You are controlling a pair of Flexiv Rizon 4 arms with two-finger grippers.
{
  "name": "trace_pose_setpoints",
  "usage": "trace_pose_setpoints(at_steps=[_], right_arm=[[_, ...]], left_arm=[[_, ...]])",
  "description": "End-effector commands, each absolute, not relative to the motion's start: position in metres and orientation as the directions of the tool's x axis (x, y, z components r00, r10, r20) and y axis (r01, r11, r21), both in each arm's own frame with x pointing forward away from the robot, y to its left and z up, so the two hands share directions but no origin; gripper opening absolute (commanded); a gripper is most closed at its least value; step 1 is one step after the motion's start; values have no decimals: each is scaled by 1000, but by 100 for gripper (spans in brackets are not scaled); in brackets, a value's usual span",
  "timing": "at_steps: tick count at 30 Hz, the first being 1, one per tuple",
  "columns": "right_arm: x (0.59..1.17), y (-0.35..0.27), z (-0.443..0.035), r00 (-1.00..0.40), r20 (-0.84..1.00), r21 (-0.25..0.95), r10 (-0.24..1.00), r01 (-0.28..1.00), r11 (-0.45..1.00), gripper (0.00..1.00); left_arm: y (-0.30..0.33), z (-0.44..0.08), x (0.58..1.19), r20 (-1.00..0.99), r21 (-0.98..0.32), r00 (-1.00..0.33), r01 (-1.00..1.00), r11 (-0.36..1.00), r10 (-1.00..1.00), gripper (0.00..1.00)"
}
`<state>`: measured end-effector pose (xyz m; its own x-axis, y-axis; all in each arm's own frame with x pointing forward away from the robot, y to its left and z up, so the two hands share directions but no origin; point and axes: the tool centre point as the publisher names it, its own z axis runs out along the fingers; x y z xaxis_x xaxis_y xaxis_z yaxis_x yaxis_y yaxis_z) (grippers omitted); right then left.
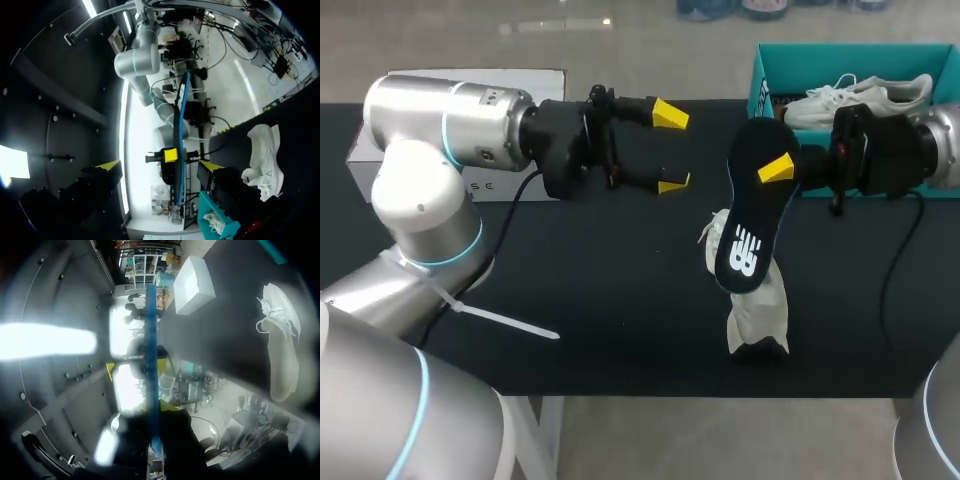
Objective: Take the shoe out of the shoebox, open the shoe tongue, remove and reinsert the insole, then place the shoe into the shoebox
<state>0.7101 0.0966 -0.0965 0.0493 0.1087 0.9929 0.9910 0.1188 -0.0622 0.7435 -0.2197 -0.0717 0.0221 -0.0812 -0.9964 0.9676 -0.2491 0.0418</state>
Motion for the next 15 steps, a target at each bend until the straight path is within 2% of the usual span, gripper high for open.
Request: trace_pose_setpoints(at_steps=[1, 15], right_arm=[[711, 97, -97, 50, 993, -63, 109, 991, 120, 0], [711, 97, -97, 50, 993, -63, 109, 991, 120, 0]], left_arm=[[-238, -80, 746, -995, 37, 11, 967, -252, -103, 100], [-274, -90, 752, -999, 7, -6, 971, -238, -54, 100]])
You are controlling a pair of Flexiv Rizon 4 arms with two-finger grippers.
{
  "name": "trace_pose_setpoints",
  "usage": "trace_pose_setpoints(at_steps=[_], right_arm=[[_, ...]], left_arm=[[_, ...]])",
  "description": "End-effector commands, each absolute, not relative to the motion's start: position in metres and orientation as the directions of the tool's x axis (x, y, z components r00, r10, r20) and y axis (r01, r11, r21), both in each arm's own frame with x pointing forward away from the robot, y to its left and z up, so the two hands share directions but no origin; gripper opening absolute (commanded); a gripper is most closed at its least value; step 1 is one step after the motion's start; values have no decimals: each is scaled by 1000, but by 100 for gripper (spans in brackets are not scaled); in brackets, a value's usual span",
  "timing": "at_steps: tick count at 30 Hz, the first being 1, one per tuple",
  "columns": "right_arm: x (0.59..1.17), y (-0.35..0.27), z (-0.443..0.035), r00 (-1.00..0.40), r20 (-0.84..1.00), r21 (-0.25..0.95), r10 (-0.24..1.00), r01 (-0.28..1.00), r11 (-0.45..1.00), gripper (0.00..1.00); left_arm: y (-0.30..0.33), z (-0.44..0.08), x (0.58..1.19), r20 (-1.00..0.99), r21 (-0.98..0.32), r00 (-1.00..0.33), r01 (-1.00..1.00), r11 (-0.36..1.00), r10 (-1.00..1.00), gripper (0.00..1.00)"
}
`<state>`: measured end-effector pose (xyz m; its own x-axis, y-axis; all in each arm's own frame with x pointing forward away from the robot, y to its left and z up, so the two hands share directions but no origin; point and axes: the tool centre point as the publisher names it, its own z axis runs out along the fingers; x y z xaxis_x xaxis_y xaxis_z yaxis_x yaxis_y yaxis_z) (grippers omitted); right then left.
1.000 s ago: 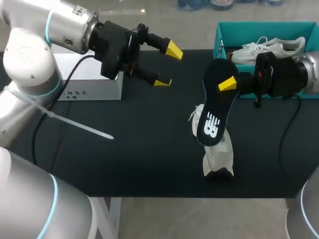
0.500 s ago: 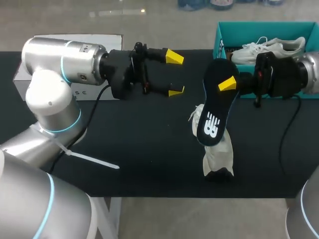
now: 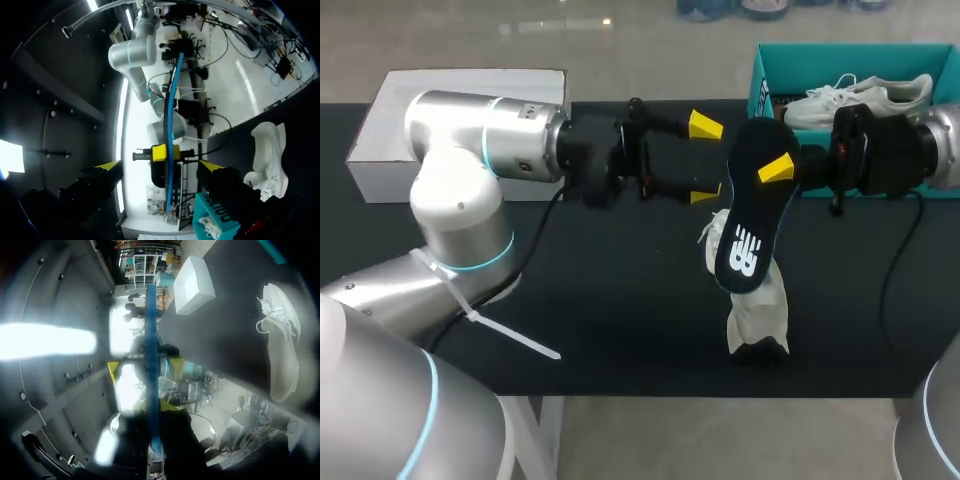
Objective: Take the shoe out of the shoebox, open the shoe tongue, remove and reinsert the insole, then place the shoe into the shoebox
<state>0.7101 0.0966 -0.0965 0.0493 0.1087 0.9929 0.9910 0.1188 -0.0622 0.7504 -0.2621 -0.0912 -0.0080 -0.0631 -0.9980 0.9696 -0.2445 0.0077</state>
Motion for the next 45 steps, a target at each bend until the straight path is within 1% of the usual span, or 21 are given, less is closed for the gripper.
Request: trace_pose_setpoints(at_steps=[1, 10, 14, 22, 24, 26, 27, 31, 32, 33, 34, 37, 38, 39, 40, 41, 45], right_arm=[[711, 97, -97, 50, 993, -63, 109, 991, 120, 0], [711, 97, -97, 50, 993, -63, 109, 991, 120, 0], [711, 97, -97, 50, 993, -63, 109, 991, 120, 0], [711, 97, -97, 50, 993, -63, 109, 991, 120, 0], [711, 97, -97, 50, 993, -63, 109, 991, 120, 0], [711, 97, -97, 50, 993, -63, 109, 991, 120, 0], [711, 97, -97, 50, 993, -63, 109, 991, 120, 0], [711, 97, -97, 50, 993, -63, 109, 991, 120, 0], [711, 97, -97, 50, 993, -63, 109, 991, 120, 0], [711, 97, -97, 50, 993, -63, 109, 991, 120, 0], [711, 97, -97, 50, 993, -63, 109, 991, 120, 0], [711, 97, -97, 50, 993, -63, 109, 991, 120, 0], [711, 97, -97, 50, 993, -63, 109, 991, 120, 0], [711, 97, -97, 50, 993, -63, 109, 991, 120, 0], [711, 97, -97, 50, 993, -63, 109, 991, 120, 0], [711, 97, -97, 50, 993, -63, 109, 991, 120, 0], [711, 97, -97, 50, 993, -63, 109, 991, 120, 0]], left_arm=[[-275, -91, 750, -999, 5, -6, 973, -230, -47, 100], [-277, -98, 735, -1000, -20, -21, 988, -152, -3, 100], [-274, -101, 729, -1000, -22, -22, 990, -139, 6, 100], [-268, -103, 732, -1000, -25, -23, 995, -99, 20, 100], [-269, -102, 732, -1000, -25, -23, 995, -100, 19, 95], [-272, -102, 732, -999, -25, -23, 995, -97, 24, 93], [-273, -103, 732, -999, -28, -25, 995, -96, 26, 90], [-278, -104, 734, -999, -38, -35, 996, -83, 38, 86], [-279, -105, 735, -999, -38, -35, 996, -82, 38, 84], [-280, -105, 735, -999, -39, -36, 996, -81, 37, 78], [-281, -104, 735, -999, -39, -36, 996, -76, 38, 76], [-283, -104, 736, -998, -40, -38, 997, -63, 42, 75], [-284, -104, 736, -998, -40, -38, 997, -63, 42, 70], [-284, -104, 736, -998, -40, -37, 998, -58, 41, 60], [-284, -104, 737, -998, -40, -38, 998, -51, 41, 48], [-284, -104, 737, -998, -40, -38, 998, -50, 41, 43], [-286, -104, 737, -998, -41, -39, 998, -48, 42, 37]])
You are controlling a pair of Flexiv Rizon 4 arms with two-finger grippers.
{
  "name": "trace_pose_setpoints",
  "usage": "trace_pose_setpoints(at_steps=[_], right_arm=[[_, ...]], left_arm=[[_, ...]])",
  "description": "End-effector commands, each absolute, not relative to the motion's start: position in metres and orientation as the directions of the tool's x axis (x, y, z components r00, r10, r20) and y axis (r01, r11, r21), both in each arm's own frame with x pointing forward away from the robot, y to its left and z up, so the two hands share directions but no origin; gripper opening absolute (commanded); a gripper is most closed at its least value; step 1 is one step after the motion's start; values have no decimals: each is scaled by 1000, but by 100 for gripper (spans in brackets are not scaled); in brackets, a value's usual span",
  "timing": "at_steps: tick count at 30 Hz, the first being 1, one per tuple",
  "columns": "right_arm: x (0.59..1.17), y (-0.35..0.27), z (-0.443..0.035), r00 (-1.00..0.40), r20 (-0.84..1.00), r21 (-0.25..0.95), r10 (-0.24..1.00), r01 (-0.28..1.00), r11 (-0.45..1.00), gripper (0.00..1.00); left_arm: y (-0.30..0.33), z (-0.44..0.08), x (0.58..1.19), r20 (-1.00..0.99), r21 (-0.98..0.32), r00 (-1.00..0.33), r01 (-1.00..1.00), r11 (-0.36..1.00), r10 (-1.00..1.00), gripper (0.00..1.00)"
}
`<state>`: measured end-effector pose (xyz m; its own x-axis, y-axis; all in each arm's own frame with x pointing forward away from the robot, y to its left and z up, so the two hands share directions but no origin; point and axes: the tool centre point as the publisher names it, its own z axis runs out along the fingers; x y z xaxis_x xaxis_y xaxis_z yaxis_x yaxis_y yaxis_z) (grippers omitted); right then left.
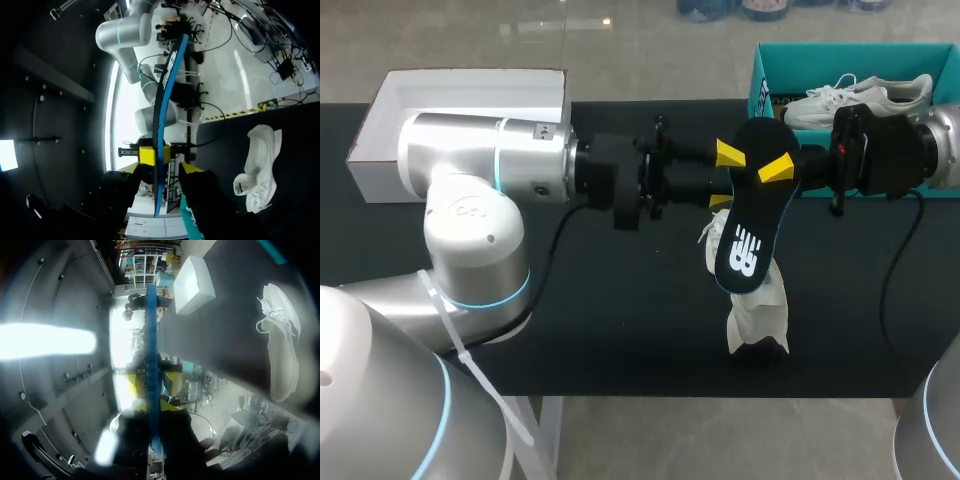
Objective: Take the shoe out of the shoebox, open the shoe tongue, remove and reinsert the insole, then place the shoe into the shoebox
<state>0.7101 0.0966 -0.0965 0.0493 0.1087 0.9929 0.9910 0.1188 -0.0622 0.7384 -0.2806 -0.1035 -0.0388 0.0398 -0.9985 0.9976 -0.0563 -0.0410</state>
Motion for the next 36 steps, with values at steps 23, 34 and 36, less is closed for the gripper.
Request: trace_pose_setpoints(at_steps=[23, 34, 36], right_arm=[[711, 97, -97, 50, 993, -63, 109, 991, 120, 0], [716, 56, -94, 13, 984, -18, 176, 999, 27, 100], [717, 42, -93, -7, 977, 4, 213, 1000, 13, 100]], left_arm=[[-290, -103, 735, -998, -58, -60, 998, 39, 37, 0], [-278, -107, 737, -996, -76, -79, 995, 63, 40, 0], [-277, -108, 737, -996, -80, -83, 995, 62, 44, 0]])
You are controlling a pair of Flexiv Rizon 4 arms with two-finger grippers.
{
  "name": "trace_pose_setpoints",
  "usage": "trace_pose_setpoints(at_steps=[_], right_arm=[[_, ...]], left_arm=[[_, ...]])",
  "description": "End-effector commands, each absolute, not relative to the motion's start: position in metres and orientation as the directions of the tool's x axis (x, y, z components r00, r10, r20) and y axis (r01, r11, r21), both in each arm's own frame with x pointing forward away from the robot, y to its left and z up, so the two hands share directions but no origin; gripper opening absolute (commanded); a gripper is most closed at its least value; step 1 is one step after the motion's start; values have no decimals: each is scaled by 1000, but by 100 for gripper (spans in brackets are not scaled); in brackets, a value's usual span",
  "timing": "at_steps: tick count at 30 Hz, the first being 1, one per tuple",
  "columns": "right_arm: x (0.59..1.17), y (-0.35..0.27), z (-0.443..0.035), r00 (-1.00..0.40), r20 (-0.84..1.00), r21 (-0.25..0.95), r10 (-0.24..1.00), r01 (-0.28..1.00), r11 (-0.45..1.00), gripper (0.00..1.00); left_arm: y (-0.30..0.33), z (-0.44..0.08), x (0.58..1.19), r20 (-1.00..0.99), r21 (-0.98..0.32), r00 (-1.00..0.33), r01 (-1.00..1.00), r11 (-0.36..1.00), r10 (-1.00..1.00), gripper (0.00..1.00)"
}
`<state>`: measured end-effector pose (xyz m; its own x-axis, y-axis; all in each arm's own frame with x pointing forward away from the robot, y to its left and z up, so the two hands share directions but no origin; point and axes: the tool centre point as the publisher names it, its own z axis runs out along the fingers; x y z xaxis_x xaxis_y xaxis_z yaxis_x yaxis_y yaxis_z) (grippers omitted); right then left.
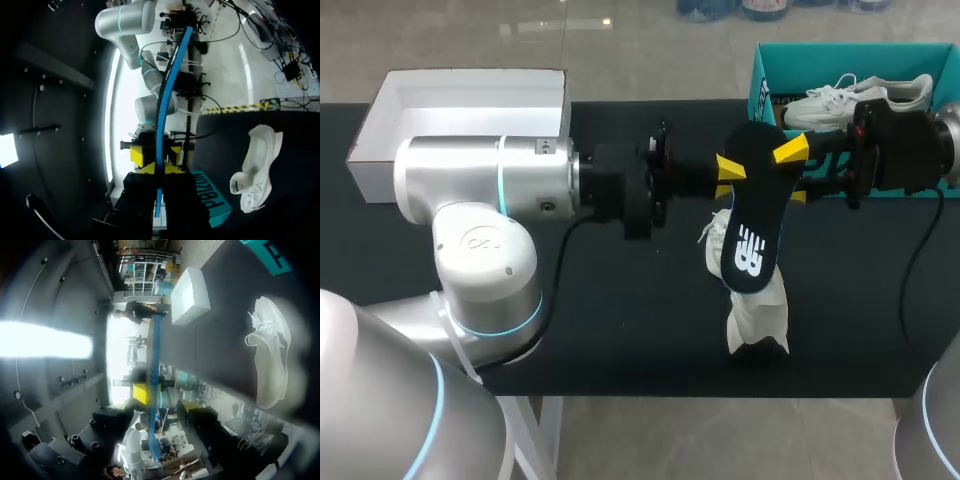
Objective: Take the shoe out of the shoebox, open the shoe tongue, remove and reinsert the insole, then place the shoe into the shoebox
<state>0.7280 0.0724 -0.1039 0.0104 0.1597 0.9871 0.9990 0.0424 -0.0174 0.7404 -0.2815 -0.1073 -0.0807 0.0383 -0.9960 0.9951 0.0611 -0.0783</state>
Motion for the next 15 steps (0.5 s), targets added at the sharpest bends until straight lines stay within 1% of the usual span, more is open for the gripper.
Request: trace_pose_setpoints(at_steps=[1, 6, 9, 15], right_arm=[[717, 34, -91, -22, 973, 21, 230, 1000, 7, 100], [720, -5, -86, -74, 918, 90, 389, 996, -22, 100], [723, -25, -78, -48, 856, 103, 515, 991, -79, 100], [723, -25, -78, -48, 856, 103, 515, 991, -79, 100]], left_arm=[[-276, -109, 736, -995, -81, -84, 995, 62, 45, 0], [-272, -113, 736, -994, -93, -96, 994, 63, 52, 0], [-271, -114, 736, -993, -101, -105, 993, 63, 56, 0], [-271, -116, 733, -990, -116, -119, 992, 54, 69, 0]])
